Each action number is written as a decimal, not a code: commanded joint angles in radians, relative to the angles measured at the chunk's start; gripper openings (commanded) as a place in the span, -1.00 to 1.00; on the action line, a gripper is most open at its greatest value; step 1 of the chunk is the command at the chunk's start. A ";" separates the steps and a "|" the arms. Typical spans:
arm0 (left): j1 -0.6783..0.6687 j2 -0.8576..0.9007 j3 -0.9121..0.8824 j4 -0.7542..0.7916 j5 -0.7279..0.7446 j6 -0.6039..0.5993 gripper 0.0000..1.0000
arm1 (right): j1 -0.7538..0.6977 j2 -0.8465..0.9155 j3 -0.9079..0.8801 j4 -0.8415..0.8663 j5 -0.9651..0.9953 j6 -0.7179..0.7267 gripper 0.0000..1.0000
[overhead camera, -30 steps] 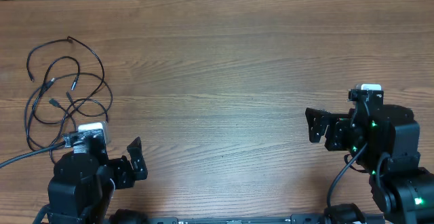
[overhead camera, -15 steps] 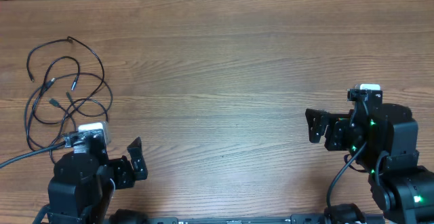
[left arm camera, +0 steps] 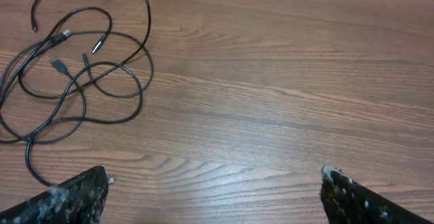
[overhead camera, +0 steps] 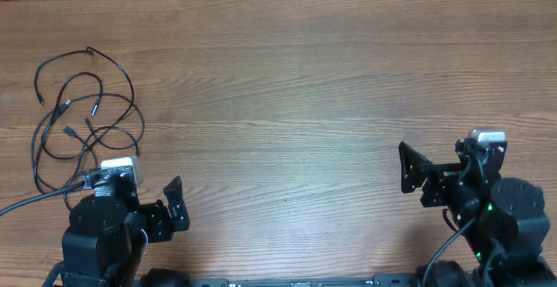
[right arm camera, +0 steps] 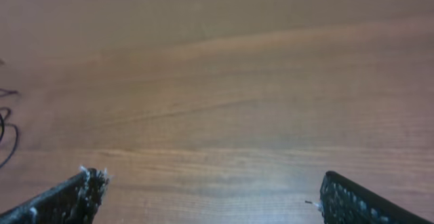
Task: Untangle cables
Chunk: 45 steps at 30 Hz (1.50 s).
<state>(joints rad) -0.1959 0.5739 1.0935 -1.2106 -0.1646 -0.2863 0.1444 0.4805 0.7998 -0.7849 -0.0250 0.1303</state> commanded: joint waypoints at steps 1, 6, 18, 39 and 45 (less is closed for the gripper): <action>0.000 -0.005 -0.007 0.002 0.005 -0.013 0.99 | -0.002 -0.103 -0.116 0.112 0.005 -0.004 1.00; 0.000 -0.005 -0.007 0.002 0.005 -0.013 0.99 | -0.002 -0.235 -0.300 0.308 0.005 0.000 1.00; 0.000 -0.005 -0.007 0.002 0.005 -0.013 0.99 | -0.003 -0.478 -0.617 0.673 0.005 0.000 1.00; 0.000 -0.005 -0.007 0.002 0.005 -0.013 0.99 | -0.038 -0.478 -0.792 0.700 0.060 -0.009 1.00; 0.000 -0.005 -0.007 0.002 0.005 -0.013 0.99 | -0.039 -0.478 -0.792 0.703 0.049 -0.008 1.00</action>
<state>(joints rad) -0.1959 0.5739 1.0912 -1.2110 -0.1646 -0.2863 0.1108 0.0113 0.0185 -0.0875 0.0311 0.1295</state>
